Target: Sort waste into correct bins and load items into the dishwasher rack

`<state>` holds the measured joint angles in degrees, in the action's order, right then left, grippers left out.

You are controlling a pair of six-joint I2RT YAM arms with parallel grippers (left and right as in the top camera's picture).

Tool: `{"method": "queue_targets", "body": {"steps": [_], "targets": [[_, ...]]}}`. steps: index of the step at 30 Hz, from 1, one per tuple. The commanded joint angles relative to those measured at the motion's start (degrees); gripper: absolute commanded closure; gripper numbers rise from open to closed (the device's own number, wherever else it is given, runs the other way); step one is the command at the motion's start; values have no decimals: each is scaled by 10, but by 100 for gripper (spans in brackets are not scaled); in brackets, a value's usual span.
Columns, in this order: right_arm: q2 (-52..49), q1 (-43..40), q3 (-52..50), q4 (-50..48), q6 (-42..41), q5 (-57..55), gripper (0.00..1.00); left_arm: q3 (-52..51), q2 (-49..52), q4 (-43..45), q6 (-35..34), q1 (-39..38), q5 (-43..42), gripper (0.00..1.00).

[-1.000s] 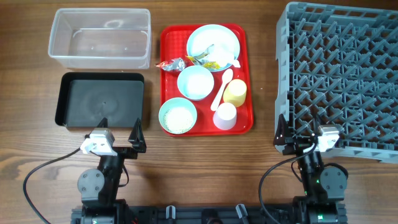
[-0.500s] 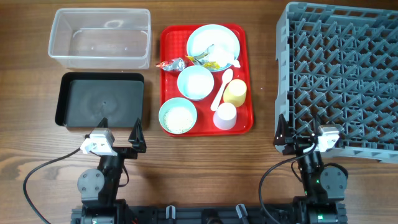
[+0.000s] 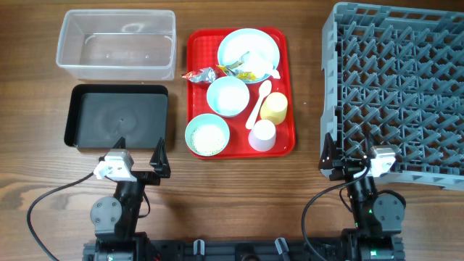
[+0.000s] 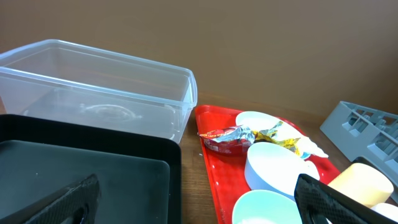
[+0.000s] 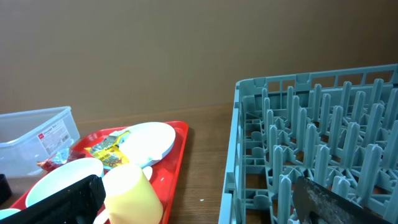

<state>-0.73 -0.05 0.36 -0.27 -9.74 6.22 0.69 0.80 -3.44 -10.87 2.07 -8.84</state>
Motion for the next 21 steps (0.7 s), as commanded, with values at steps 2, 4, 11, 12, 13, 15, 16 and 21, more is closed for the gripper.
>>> {"method": "queue_targets", "body": {"steps": [2,4,11,12,13,15,16,21], "targets": [[-2,-2,-1,-2,7,3,0,-4,-4,-1,-5,5,3,0],[-2,-2,-1,-2,5,3,0,-4,-4,2,-5,5,3,0],[-2,-2,37,-5,-7,64,0,42,10,-19,-4,5,-64,0],[-2,-2,50,-2,-1,69,0,62,28,-26,2,5,-64,0],[-2,-2,64,5,22,82,0,84,52,-31,2,5,-64,0],[-14,-2,99,34,25,83,0,143,125,-42,2,5,-64,0],[-29,-2,121,50,25,83,0,179,171,-48,2,5,-71,0],[-167,-2,267,175,89,104,0,395,380,-133,17,3,-98,0]]}}
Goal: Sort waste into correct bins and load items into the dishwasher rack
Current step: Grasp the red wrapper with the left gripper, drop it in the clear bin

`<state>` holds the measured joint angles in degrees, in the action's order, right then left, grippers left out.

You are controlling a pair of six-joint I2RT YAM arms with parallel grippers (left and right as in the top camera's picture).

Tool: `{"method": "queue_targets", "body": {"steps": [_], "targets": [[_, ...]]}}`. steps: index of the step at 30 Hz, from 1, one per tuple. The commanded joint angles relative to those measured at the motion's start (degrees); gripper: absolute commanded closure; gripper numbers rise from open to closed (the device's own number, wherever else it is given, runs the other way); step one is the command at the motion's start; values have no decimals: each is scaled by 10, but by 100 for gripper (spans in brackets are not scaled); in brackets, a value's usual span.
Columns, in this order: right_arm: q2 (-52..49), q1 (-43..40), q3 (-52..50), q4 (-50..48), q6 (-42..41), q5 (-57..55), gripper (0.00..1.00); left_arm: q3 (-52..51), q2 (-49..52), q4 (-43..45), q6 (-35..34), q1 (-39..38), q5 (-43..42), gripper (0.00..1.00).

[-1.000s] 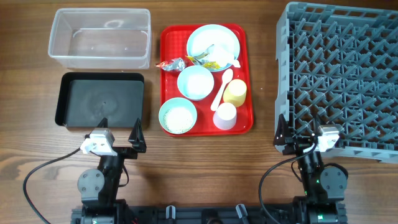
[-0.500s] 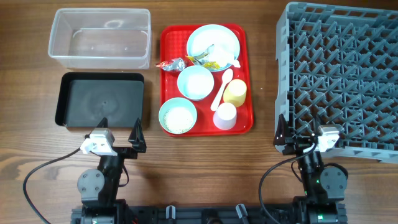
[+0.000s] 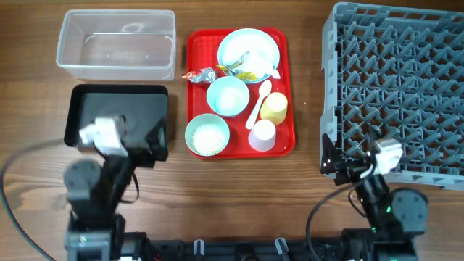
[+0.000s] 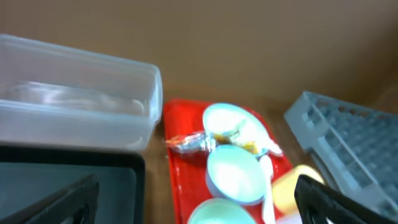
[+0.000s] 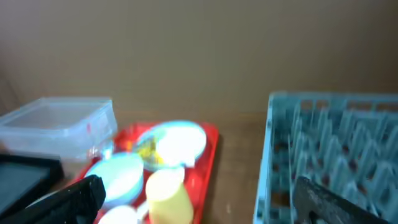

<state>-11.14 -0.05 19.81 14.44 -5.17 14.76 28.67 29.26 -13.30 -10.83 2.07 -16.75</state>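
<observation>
A red tray (image 3: 194,101) holds a white plate (image 3: 249,45) with wrappers on it, a crumpled wrapper (image 3: 201,75), an empty bowl (image 3: 228,96), a bowl of rice (image 3: 207,135), a yellow cup (image 3: 274,107), a white cup (image 3: 262,135) and a spoon (image 3: 257,105). My left gripper (image 3: 139,143) is open and empty over the front edge of the black bin (image 3: 109,109), left of the tray. My right gripper (image 3: 346,165) is open and empty at the front left corner of the grey dishwasher rack (image 3: 395,80). Both wrist views are blurred.
A clear plastic bin (image 3: 116,43) stands behind the black bin at the back left. Bare wooden table lies between the tray and the rack. In the left wrist view the tray (image 4: 180,162) lies ahead, between the fingers.
My left gripper has moved from the table in front of the black bin to over the bin's front edge. My right gripper has shifted slightly. Both stay open and empty.
</observation>
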Motion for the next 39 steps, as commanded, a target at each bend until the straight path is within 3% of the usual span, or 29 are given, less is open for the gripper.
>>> {"method": "queue_targets", "body": {"steps": [1,4,7,11,14,18,23,28,32,34,38,39], "targets": [[-134,-2,139,75,57,19,0,184,153,-78,26,3,-19,0],[-291,-2,293,183,66,19,0,368,312,-179,79,-22,-21,0],[-466,-2,476,327,66,48,0,558,503,-273,92,-77,-18,0],[-584,-2,544,372,65,46,0,708,705,-354,92,-120,-2,0],[-648,-2,544,382,49,47,0,717,818,-323,92,-151,3,0],[-684,-2,544,400,20,47,1,717,869,-296,121,-173,3,0],[-691,-2,544,402,21,46,11,717,914,-282,121,-174,19,0],[-691,-2,543,403,21,46,17,717,962,-282,119,-176,62,11],[-691,-2,543,403,20,46,19,716,971,-282,119,-176,64,28],[-691,-2,543,403,20,46,19,712,972,-276,119,-176,64,43],[-691,-2,543,402,20,46,20,707,972,-274,119,-176,63,91],[-691,-2,543,402,21,46,20,707,972,-274,119,-176,64,96]]}}
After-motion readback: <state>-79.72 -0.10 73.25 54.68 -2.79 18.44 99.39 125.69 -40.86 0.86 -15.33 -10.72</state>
